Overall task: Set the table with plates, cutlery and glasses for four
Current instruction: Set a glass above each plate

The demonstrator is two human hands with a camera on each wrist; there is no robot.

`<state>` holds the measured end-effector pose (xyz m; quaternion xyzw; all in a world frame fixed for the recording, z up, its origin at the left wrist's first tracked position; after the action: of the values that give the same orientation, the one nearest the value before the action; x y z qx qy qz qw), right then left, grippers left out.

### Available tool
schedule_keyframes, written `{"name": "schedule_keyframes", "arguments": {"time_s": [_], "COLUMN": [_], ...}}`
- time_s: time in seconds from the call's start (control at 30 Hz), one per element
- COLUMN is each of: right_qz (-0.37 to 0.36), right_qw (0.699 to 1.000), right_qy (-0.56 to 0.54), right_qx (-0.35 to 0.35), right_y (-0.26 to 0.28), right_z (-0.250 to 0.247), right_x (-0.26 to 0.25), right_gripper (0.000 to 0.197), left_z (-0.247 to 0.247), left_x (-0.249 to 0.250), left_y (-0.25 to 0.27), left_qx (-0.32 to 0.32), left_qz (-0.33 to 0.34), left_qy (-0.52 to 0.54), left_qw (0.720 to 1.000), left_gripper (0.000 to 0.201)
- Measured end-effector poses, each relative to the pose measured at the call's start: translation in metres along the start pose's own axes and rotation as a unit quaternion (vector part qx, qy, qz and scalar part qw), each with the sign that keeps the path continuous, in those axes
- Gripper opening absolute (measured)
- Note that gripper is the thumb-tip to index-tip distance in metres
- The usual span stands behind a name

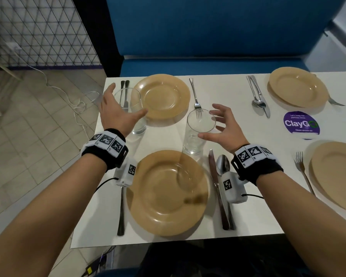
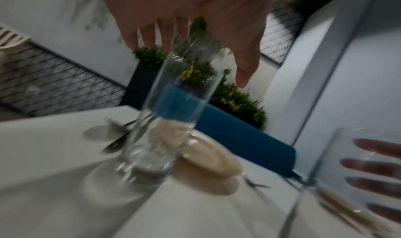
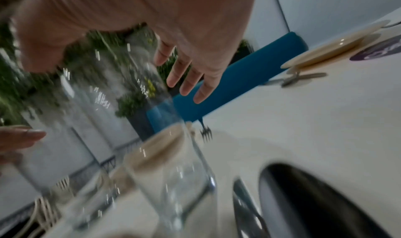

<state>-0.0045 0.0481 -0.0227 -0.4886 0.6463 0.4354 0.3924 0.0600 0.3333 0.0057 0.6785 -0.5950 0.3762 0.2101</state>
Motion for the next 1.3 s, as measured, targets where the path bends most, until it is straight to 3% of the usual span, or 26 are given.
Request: {"name": "schedule_keyframes", "arguments": {"time_s": [0.1,0.23,0.47,0.6,0.77,1.1,1.3], "right_qz": [-0.047,-0.073,-0.066,0.002,0.074,0.177,0.203], "right_qw": [0.999,0.991,0.982,0.97,0.943,0.919,0.915], "right_qy": [-0.009,-0.04,-0.007,-0.007,-0.006,-0.008,-0.046], "right_qx": [0.014,0.107,0.179,0.242,0.325,0.352,0.346], "right_y": [-0.001,-0.011,-0.035,-0.041,-0.037,-0.085,-0.142], "right_z": [-0.03,-0.104,-0.291,-0.395,-0.501,-0.712,-0.804], "right_x": [-0.02,-0.034,0.002,0.036,0.098,0.223,0.267], "right_gripper": [0.073,0.055,0.058,0.059,0.062,0.072,0.089], "left_z": [-0.001,0.029,0.19,0.294,0.414,0.643,0.742], "left_x": [0.049,0.141,0.328,0.402,0.46,0.567,0.61], "left_y": [0.011,0.028,0.07,0.089,0.115,0.157,0.155], "left_qx": [0.021,0.018,-0.064,-0.157,-0.251,-0.327,-0.37], "left_qz": [0.064,0.15,0.239,0.221,0.194,0.139,0.097], "left_qy": [0.007,0.04,0.122,0.134,0.133,0.111,0.092], "left_qw": [0.998,0.988,0.961,0.953,0.939,0.928,0.919], "left_gripper": [0.08,0.067,0.066,0.064,0.064,0.071,0.084]}}
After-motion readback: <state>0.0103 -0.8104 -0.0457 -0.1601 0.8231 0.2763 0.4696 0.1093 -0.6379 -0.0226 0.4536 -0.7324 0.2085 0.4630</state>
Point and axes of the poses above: each hand's wrist, its own y-axis away from the middle knuckle, its own z-axis out of the palm, x = y × z, the point moved 4 cm from there along -y, towards the middle knuckle, and after that the axes turned 5 degrees about z, right-handed, at the moved point
